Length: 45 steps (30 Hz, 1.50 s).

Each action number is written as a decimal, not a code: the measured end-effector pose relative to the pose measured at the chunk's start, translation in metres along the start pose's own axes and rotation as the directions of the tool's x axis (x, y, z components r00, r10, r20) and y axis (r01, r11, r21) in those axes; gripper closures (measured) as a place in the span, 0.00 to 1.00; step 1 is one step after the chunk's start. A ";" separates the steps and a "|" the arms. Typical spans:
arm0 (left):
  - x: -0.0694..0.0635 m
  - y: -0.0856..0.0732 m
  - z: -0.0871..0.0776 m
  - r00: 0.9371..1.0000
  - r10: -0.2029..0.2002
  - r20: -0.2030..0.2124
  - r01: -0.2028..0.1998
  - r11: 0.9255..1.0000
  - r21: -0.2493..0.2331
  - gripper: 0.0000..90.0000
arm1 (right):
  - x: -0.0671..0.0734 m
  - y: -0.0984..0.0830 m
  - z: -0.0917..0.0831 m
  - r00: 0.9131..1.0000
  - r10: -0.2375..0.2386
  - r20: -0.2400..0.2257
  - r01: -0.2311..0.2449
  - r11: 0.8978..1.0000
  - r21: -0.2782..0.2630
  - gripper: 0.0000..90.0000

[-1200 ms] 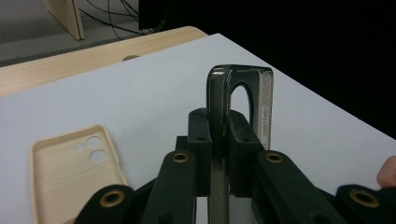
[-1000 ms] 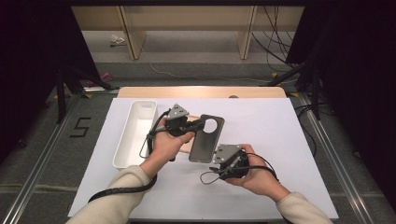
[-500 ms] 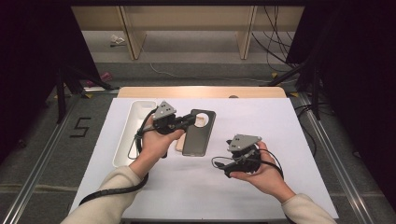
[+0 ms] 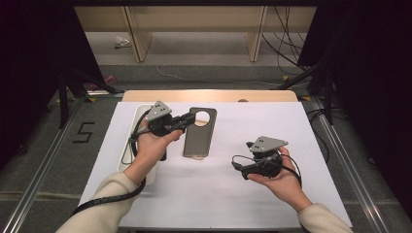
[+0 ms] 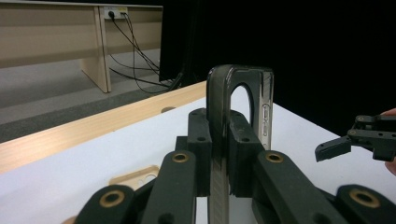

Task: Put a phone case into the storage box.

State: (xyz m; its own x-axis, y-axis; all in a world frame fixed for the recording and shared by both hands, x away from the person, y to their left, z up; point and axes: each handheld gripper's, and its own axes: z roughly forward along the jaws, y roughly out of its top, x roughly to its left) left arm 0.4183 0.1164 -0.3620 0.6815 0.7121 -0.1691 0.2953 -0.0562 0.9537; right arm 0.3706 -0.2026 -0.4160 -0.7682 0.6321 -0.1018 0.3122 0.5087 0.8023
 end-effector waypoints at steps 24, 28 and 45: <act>0.030 0.023 -0.032 1.000 0.012 -0.028 -0.015 0.997 -0.078 0.91 | -0.021 -0.020 -0.020 0.992 0.103 0.067 -0.101 0.995 -0.025 0.19; 0.037 0.026 -0.037 0.999 0.014 -0.041 -0.018 0.996 -0.085 0.91 | -0.022 -0.022 -0.021 0.992 0.108 0.071 -0.106 0.994 -0.030 0.19; 0.056 0.036 -0.049 0.998 0.041 -0.045 -0.045 0.993 -0.105 0.91 | -0.028 -0.027 -0.028 0.986 0.140 0.087 -0.137 0.990 -0.040 0.18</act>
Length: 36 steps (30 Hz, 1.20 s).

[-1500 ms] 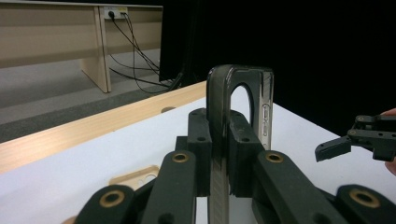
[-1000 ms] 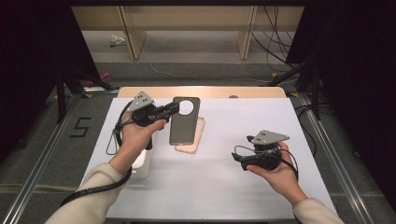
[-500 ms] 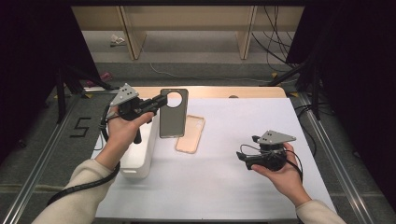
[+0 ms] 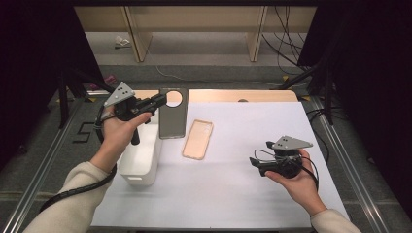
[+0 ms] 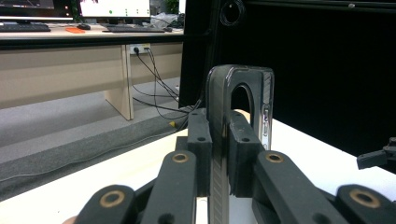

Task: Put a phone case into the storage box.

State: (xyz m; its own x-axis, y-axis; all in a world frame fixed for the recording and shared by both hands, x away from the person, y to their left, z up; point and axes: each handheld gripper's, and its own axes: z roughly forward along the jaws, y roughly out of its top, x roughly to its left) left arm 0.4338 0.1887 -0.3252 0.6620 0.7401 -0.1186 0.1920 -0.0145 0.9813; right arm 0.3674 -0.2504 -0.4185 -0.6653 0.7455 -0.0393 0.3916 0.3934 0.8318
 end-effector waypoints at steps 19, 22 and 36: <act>0.023 0.005 -0.006 1.000 0.009 -0.021 -0.009 1.000 -0.001 0.91 | -0.002 -0.002 -0.002 1.000 0.013 0.012 -0.013 1.000 0.000 0.18; 0.027 0.005 -0.006 1.000 0.012 -0.019 -0.012 1.000 0.004 0.91 | -0.002 -0.002 -0.001 1.000 0.011 0.011 -0.011 1.000 0.001 0.18; 0.043 0.005 -0.008 1.000 0.019 -0.020 -0.019 1.000 0.011 0.91 | -0.003 -0.003 -0.001 1.000 0.011 0.012 -0.011 1.000 0.004 0.18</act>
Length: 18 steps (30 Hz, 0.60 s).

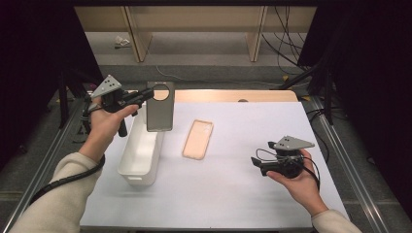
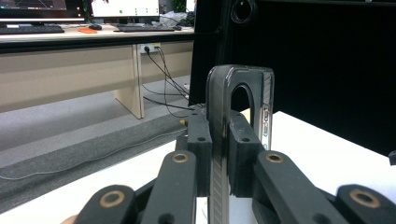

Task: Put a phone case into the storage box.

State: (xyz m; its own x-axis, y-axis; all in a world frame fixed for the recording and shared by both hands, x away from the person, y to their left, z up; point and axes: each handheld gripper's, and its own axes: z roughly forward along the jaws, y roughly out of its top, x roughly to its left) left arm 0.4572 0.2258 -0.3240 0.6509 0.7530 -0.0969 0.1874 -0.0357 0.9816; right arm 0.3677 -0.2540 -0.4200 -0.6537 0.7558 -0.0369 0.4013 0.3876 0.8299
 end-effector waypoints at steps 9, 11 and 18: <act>0.008 0.001 0.000 1.000 0.005 -0.019 -0.005 1.000 0.003 0.91 | 0.000 0.000 0.000 1.000 0.000 0.000 0.000 1.000 0.000 0.18; 0.009 0.001 -0.001 1.000 0.004 -0.023 -0.004 1.000 0.003 0.91 | 0.000 0.000 0.000 1.000 0.000 0.000 0.000 1.000 -0.001 0.18; 0.015 0.001 -0.002 0.999 0.008 -0.038 -0.008 1.000 0.007 0.91 | 0.000 0.000 0.000 1.000 -0.001 0.000 0.001 1.000 0.003 0.18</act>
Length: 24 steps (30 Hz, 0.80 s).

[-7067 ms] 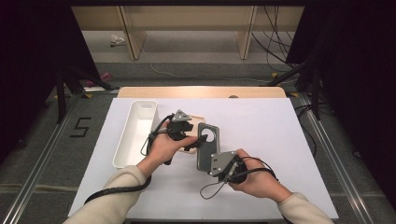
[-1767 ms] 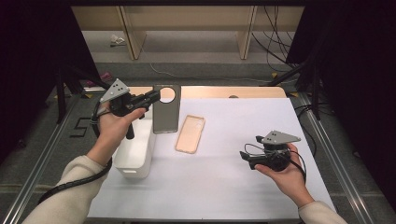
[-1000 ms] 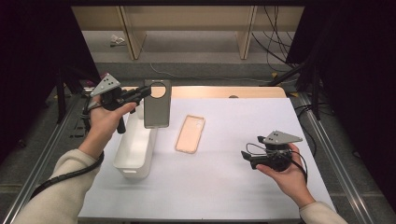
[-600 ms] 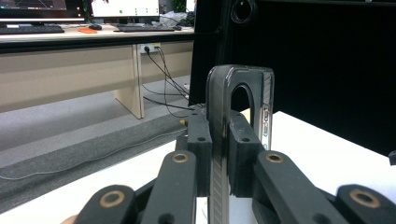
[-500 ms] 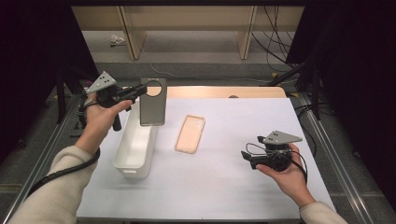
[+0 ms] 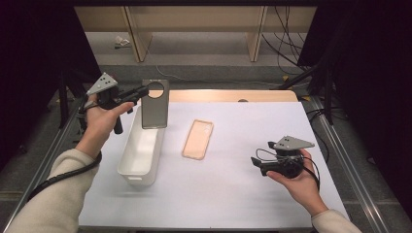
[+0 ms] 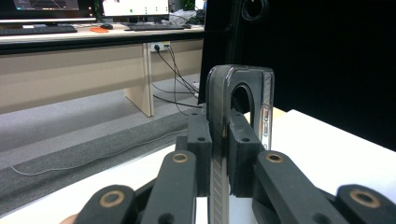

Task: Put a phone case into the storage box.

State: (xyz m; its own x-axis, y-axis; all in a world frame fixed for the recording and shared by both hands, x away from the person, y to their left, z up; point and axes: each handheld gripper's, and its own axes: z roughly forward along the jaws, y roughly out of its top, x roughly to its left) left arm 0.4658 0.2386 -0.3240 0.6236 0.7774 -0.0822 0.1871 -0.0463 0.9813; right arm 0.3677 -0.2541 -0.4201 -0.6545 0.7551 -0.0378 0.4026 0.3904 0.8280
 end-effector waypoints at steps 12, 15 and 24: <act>0.007 0.000 0.000 1.000 0.011 -0.017 -0.012 1.000 -0.003 0.91 | 0.000 0.000 0.000 1.000 0.002 -0.002 -0.002 1.000 -0.003 0.18; 0.009 0.000 0.000 1.000 0.010 -0.021 -0.010 1.000 -0.008 0.91 | 0.000 0.000 0.000 1.000 0.005 -0.001 -0.005 1.000 -0.003 0.18; 0.014 0.000 0.001 0.999 0.021 -0.032 -0.021 1.000 0.001 0.91 | 0.000 -0.001 0.001 1.000 0.006 -0.003 -0.006 1.000 -0.002 0.18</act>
State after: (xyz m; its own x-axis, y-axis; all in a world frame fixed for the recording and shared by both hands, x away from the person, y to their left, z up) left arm 0.4749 0.2487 -0.3253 0.6027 0.7960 -0.0563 0.1750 -0.0631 0.9825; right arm 0.3679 -0.2538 -0.4210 -0.6537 0.7561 -0.0312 0.4052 0.3845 0.8294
